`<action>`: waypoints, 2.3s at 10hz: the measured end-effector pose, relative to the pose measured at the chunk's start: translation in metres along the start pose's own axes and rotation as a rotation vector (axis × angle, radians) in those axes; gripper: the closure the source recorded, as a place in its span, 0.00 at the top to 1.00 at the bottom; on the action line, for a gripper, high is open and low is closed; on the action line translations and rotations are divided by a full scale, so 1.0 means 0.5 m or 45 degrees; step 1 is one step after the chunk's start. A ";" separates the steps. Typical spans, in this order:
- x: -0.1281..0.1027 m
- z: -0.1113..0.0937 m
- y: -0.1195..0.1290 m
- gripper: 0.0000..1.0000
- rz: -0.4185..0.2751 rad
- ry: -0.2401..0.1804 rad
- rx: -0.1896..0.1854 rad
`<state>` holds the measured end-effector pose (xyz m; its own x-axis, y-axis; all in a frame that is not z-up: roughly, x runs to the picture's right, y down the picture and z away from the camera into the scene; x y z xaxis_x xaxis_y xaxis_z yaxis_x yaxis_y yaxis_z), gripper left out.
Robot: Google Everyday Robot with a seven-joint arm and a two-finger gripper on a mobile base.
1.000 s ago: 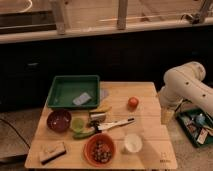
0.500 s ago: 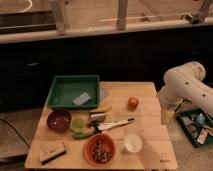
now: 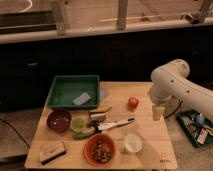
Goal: Place apple in paper cup
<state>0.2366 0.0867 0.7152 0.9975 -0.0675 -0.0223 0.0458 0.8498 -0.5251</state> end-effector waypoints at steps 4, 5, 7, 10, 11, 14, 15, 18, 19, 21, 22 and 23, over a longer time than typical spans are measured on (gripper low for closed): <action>-0.023 0.015 -0.019 0.80 -0.064 0.006 0.010; -0.039 0.021 -0.029 0.80 -0.079 0.005 0.012; -0.076 0.034 -0.054 0.80 -0.119 0.003 0.017; -0.086 0.052 -0.068 0.80 -0.147 -0.006 0.019; -0.098 0.058 -0.081 0.80 -0.166 -0.014 0.024; -0.107 0.072 -0.097 0.80 -0.198 -0.028 0.029; -0.109 0.078 -0.100 0.80 -0.207 -0.033 0.029; -0.111 0.098 -0.113 0.80 -0.246 -0.050 0.030; -0.109 0.105 -0.116 0.80 -0.256 -0.054 0.030; -0.109 0.120 -0.127 0.80 -0.287 -0.070 0.032; -0.109 0.125 -0.129 0.80 -0.294 -0.075 0.031; -0.108 0.132 -0.133 0.80 -0.308 -0.082 0.030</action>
<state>0.1834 0.0685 0.8075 0.9587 -0.2378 0.1562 0.2842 0.8251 -0.4884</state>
